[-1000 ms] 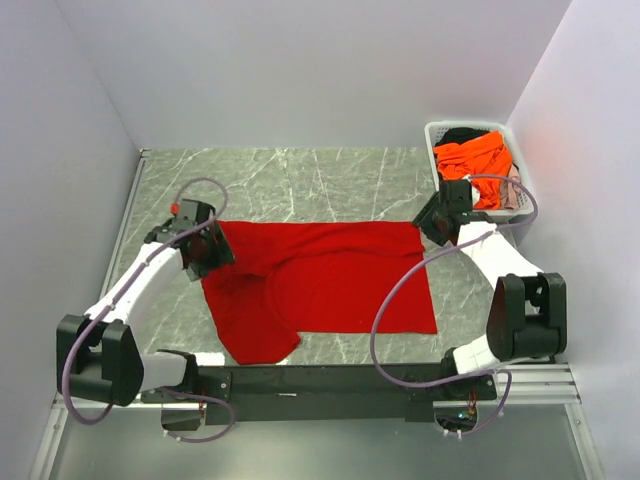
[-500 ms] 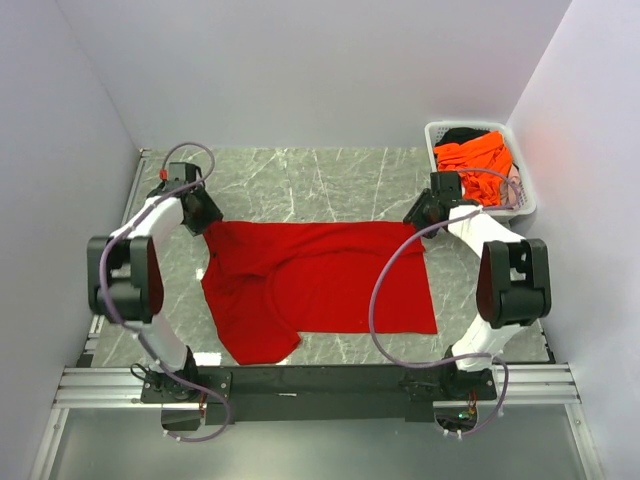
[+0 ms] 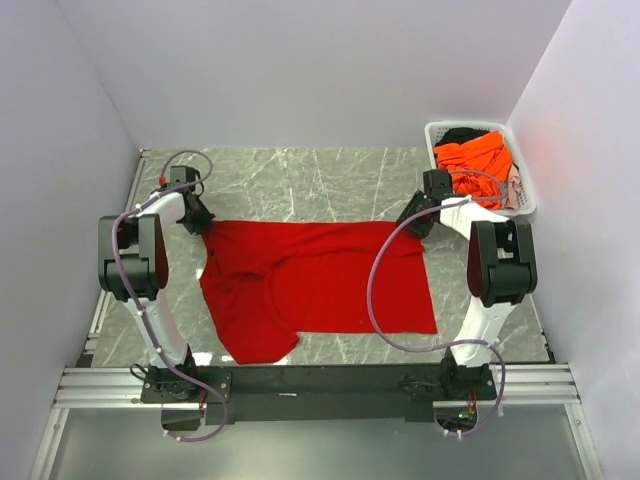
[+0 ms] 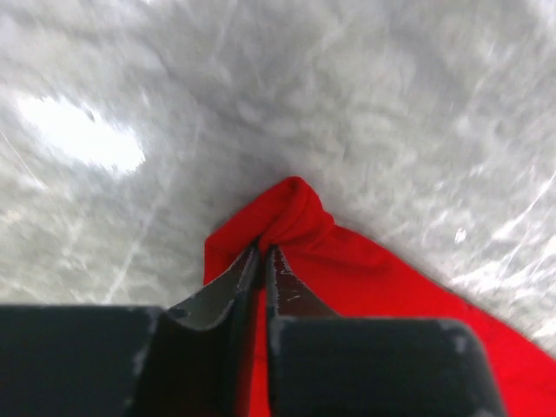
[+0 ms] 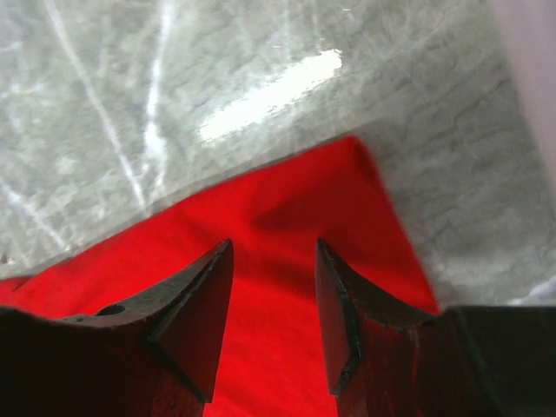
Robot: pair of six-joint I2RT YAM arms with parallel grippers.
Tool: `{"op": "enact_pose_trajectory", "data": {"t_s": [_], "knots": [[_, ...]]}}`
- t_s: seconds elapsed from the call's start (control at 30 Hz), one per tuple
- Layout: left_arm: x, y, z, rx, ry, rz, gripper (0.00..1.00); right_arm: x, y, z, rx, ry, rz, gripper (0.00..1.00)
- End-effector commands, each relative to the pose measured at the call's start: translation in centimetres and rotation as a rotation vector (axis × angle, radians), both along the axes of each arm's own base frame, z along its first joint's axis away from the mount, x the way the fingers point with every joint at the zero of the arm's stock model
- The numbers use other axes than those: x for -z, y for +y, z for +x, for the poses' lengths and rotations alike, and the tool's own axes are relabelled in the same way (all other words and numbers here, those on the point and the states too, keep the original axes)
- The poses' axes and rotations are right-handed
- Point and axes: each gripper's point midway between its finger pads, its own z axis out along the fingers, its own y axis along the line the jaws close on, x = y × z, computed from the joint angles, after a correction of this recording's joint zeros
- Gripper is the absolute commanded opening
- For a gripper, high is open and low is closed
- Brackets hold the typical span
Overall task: Fold and stack the t-shirts
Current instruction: Fold the tshirt
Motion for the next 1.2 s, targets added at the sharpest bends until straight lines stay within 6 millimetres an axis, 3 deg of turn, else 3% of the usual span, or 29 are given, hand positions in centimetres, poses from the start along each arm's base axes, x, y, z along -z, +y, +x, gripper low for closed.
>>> {"op": "enact_pose_trajectory", "data": {"t_s": [0.0,0.1,0.2,0.33,0.53,0.63,0.67,0.73,0.77,0.83,0.87,0.93,0.97,1.0,1.03,1.07,1.13,1.17], "knots": [[0.4,2.3,1.3,-0.037,-0.020,0.049,0.09,-0.3,0.1,1.3,0.010,-0.006,0.007,0.50],[1.1,3.4,1.3,-0.059,-0.008,0.060,0.02,0.2,-0.1,1.5,0.018,0.014,0.006,0.49],[1.2,5.5,1.5,-0.099,-0.004,0.064,0.03,0.6,-0.7,2.0,0.041,0.029,-0.003,0.49],[1.1,6.6,2.2,-0.110,0.000,0.078,0.06,1.4,-1.0,2.9,0.053,0.050,-0.013,0.49],[0.8,7.9,2.5,-0.157,-0.015,0.056,0.06,0.4,-1.2,4.6,0.061,0.033,-0.029,0.49],[-0.6,8.0,2.9,-0.151,-0.043,0.051,0.19,-1.2,-0.9,5.3,0.034,-0.013,-0.029,0.49],[-1.6,7.7,3.1,-0.146,-0.065,0.045,0.29,-1.6,-0.5,5.2,0.023,-0.023,-0.030,0.49],[-2.9,7.8,3.1,-0.147,-0.089,0.043,0.39,-3.4,-0.3,5.1,0.015,-0.062,-0.041,0.49],[-4.3,7.6,3.2,-0.144,-0.120,0.042,0.49,-3.3,-0.1,4.5,0.013,-0.058,-0.044,0.49],[-5.5,7.5,2.7,-0.148,-0.139,0.041,0.58,-4.0,0.1,3.2,0.025,-0.068,-0.045,0.49],[-7.2,7.4,2.6,-0.147,-0.176,0.043,0.66,-4.0,0.2,2.7,0.034,-0.068,-0.042,0.49],[-8.1,7.3,1.8,-0.154,-0.187,0.045,0.75,-5.2,0.1,2.1,0.079,-0.105,-0.017,0.49],[-9.8,7.2,1.4,-0.155,-0.225,0.049,0.84,-4.1,0.1,0.7,0.094,-0.078,-0.015,0.50],[-10.4,7.1,1.1,-0.156,-0.238,0.047,0.91,-5.0,0.1,0.4,0.124,-0.104,0.008,0.50],[-10.4,6.8,0.3,-0.153,-0.238,0.048,0.94,-5.2,0.2,0.3,0.138,-0.125,0.021,0.50],[-11.9,6.9,-0.2,-0.156,-0.277,0.055,0.99,-4.4,0.3,-0.7,0.161,-0.105,0.044,0.51],[-11.6,6.4,-1.7,-0.151,-0.278,0.061,1.00,-4.2,0.6,-1.3,0.177,-0.123,0.075,0.52],[-13.0,6.2,-2.3,-0.146,-0.317,0.067,0.99,-4.1,0.8,-1.4,0.193,-0.122,0.097,0.51]]}}
